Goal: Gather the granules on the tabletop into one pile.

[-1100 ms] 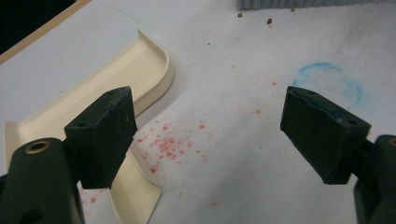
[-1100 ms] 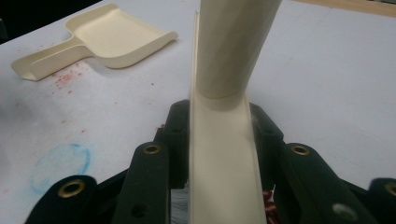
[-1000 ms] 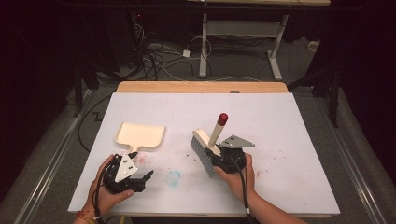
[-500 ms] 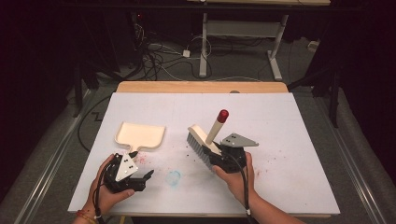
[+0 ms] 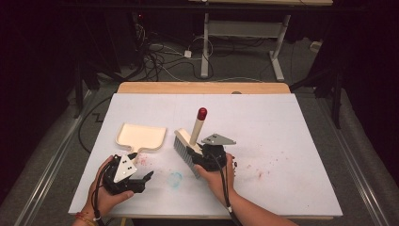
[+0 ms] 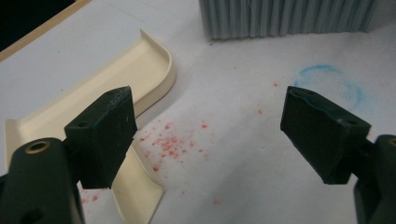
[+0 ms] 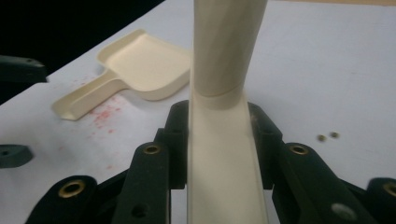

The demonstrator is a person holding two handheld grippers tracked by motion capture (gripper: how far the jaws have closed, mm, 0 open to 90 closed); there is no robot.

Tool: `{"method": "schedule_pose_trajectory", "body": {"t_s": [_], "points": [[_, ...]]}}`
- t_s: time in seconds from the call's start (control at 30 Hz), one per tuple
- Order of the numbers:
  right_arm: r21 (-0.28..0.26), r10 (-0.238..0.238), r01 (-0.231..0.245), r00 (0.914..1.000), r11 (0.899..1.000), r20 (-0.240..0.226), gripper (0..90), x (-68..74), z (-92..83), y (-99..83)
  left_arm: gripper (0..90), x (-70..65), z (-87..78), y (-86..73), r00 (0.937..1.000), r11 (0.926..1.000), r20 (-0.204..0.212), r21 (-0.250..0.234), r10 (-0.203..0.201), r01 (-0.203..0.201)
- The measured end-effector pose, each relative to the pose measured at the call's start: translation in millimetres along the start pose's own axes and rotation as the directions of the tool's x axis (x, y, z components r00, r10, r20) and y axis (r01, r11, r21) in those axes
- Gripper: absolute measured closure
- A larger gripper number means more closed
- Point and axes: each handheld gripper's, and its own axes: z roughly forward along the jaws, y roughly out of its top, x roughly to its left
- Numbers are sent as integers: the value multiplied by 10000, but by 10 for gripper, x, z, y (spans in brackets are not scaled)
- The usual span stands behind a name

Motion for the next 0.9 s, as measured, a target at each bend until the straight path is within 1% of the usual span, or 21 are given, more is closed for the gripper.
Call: {"method": "schedule_pose_trajectory", "body": {"t_s": [0.07, 0.13, 0.23, 0.27, 0.3, 0.43, 0.5, 0.6, 0.63, 0.73, 0.83, 0.9], "points": [[10, 292, -293, 9992, 9996, 258, 677, -77, -27, -27, 178, -1, 1, -1, 10000, 10000, 4, 3, 1, -1], [78, 570, -573, 9979, 9983, 304, 677, -162, -63, -65, 178, -5, 4, 4, 10000, 10000, 22, 13, 63, -63], [233, 778, -785, 9964, 9966, 329, 675, -251, -146, -131, 178, -24, 14, 16, 9999, 9999, 65, 68, 157, -157], [226, 758, -767, 9965, 9968, 366, 675, -265, -181, -150, 178, -30, 18, 18, 9998, 9998, 84, 71, 160, -160], [202, 684, -692, 9969, 9974, 400, 676, -280, -221, -165, 178, -38, 21, 18, 9999, 9999, 143, 148, 68, -70], [181, 751, -760, 9961, 9969, 468, 676, -368, -375, -198, 178, -49, 42, 26, 9997, 9996, 225, 246, 123, -128], [247, 880, -893, 9948, 9957, 515, 677, -411, -435, -194, 178, -56, 54, 31, 9996, 9994, 232, 290, 174, -180], [224, 704, -717, 9960, 9972, 551, 677, -466, -515, -187, 178, -62, 64, 36, 9993, 9991, 308, 351, 219, -229], [234, 723, -737, 9958, 9970, 567, 677, -477, -538, -186, 178, -63, 69, 37, 9992, 9989, 321, 404, 223, -236], [283, 652, -667, 9966, 9974, 502, 677, -503, -600, -179, 178, -70, 79, 38, 9988, 9983, 391, 484, 300, -319], [215, 559, -569, 9975, 9981, 427, 678, -505, -672, -171, 178, -78, 83, 36, 9985, 9981, 433, 497, 333, -355], [132, 487, -491, 9984, 9987, 290, 678, -503, -725, -148, 178, -80, 85, 35, 9985, 9980, 429, 531, 334, -356]]}}
